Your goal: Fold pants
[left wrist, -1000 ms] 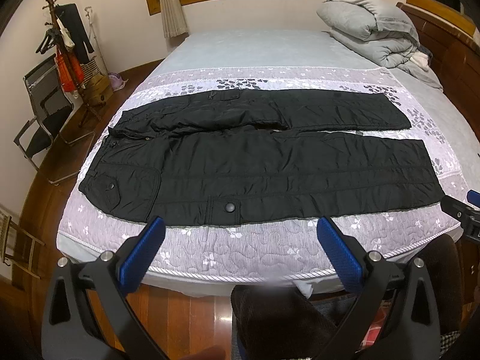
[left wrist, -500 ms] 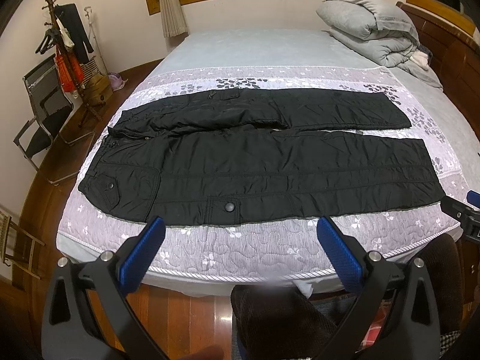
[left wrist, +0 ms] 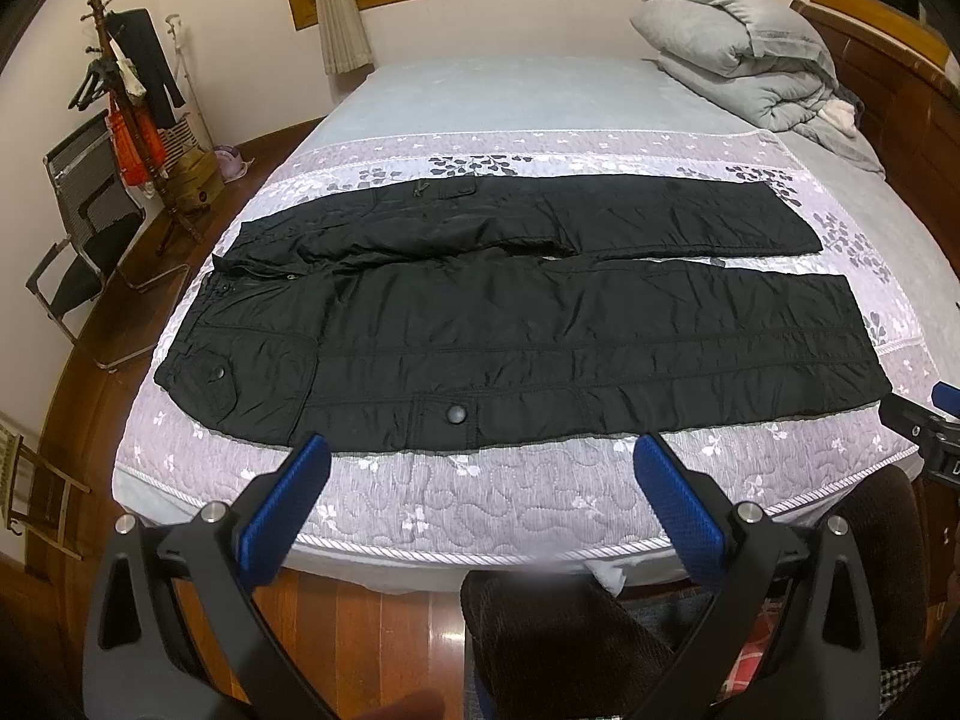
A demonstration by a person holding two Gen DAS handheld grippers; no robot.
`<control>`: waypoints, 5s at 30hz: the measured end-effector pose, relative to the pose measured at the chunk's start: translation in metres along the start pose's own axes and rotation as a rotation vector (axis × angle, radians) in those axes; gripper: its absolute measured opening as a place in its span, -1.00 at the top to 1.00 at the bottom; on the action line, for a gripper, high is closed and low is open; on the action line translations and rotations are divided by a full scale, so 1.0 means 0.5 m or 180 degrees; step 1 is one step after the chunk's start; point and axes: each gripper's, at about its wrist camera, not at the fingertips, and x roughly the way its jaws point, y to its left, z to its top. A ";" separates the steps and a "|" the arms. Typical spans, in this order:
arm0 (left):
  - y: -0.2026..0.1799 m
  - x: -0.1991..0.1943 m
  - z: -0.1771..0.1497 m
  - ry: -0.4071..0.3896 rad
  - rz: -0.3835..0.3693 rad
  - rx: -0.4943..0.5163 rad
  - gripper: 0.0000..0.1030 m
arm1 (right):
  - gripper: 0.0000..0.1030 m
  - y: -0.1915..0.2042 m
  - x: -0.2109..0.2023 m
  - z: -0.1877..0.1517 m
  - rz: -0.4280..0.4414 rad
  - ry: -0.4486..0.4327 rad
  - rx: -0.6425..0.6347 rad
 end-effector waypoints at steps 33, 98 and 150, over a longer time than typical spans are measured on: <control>-0.016 -0.004 0.019 -0.0027 0.0012 0.0057 -0.95 | -0.93 -0.008 0.008 0.005 0.0002 0.0010 0.0025; 0.021 0.902 0.615 0.1047 -0.1087 0.1711 0.47 | -0.93 -0.369 0.667 0.593 0.0551 0.0660 -0.0414; 0.138 0.520 0.514 0.0080 -0.1332 0.1124 0.86 | 0.57 -0.345 0.262 0.563 0.0875 -0.1227 -0.0510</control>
